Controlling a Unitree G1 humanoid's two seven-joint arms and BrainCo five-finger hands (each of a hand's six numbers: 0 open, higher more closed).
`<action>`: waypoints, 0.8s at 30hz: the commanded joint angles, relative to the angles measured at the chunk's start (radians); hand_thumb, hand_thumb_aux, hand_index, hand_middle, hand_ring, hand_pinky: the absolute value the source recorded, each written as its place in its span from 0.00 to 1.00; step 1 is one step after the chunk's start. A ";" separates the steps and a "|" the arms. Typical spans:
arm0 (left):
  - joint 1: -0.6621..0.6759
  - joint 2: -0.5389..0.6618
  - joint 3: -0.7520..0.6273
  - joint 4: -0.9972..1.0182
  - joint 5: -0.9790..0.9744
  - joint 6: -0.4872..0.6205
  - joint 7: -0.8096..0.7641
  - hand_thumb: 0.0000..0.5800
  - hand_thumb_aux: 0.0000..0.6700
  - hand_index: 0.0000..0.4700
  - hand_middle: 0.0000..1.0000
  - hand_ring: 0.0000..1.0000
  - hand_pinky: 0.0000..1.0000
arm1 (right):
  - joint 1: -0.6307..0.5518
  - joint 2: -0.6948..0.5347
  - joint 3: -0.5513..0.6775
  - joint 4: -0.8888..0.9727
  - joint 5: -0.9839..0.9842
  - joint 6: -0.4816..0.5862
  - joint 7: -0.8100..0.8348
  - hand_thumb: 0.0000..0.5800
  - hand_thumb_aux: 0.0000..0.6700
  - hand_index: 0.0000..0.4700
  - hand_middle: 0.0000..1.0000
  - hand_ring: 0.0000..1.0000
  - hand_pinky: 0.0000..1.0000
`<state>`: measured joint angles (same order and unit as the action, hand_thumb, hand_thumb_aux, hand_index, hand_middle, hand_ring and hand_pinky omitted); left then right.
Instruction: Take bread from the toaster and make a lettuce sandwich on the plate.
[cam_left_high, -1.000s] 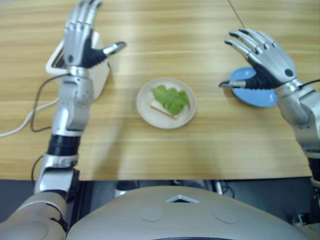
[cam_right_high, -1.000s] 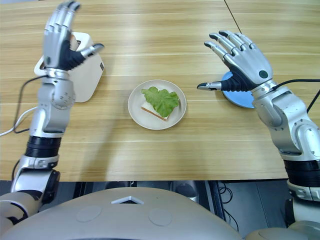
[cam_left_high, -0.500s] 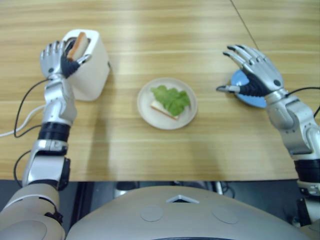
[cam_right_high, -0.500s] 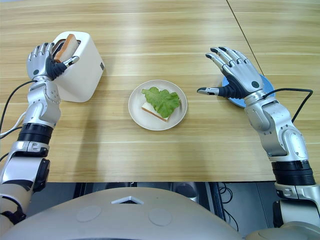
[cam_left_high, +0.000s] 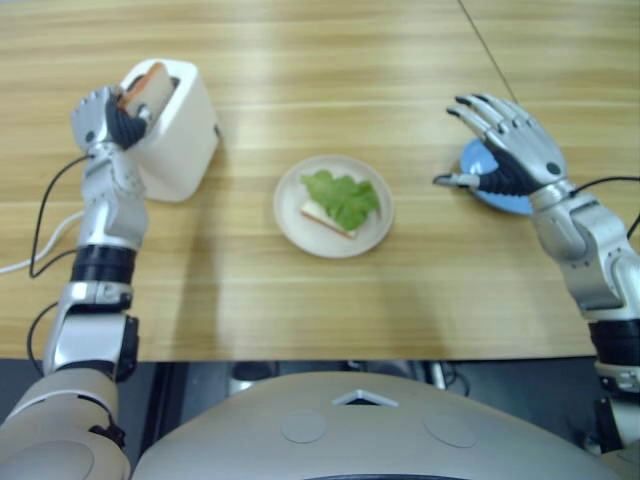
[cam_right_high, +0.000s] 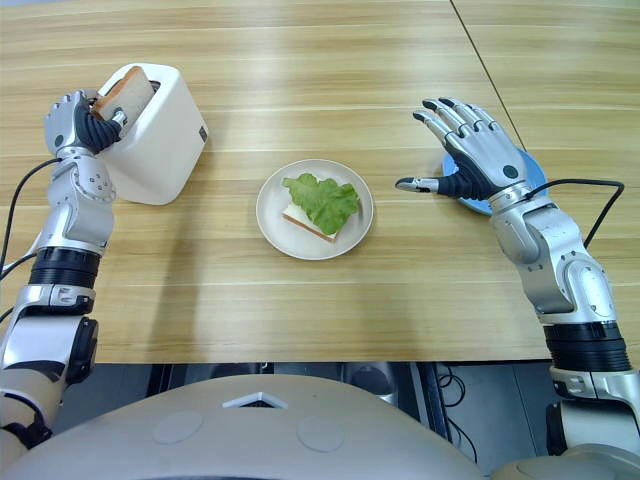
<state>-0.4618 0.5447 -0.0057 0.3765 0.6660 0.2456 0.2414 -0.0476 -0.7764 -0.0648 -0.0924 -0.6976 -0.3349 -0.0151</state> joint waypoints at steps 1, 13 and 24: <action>0.015 -0.008 0.014 -0.070 -0.043 -0.063 0.026 1.00 1.00 0.98 1.00 1.00 1.00 | 0.011 -0.003 -0.006 0.013 -0.006 0.003 -0.003 0.00 0.00 0.00 0.00 0.00 0.00; 0.011 -0.273 0.116 -0.392 -0.778 -0.278 -0.331 1.00 1.00 0.98 1.00 1.00 1.00 | -0.006 0.069 -0.049 0.050 0.236 -0.023 0.037 0.00 0.00 0.00 0.00 0.00 0.00; 0.017 -0.422 -0.031 -0.246 -0.892 -0.164 -0.564 1.00 1.00 0.98 1.00 1.00 1.00 | -0.017 0.113 -0.154 0.097 0.438 -0.015 0.067 0.00 0.00 0.00 0.00 0.00 0.00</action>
<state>-0.4483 0.1279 -0.0009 0.0706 -0.2374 0.0561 -0.2839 -0.0615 -0.6738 -0.2041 -0.0084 -0.2837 -0.3582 0.0360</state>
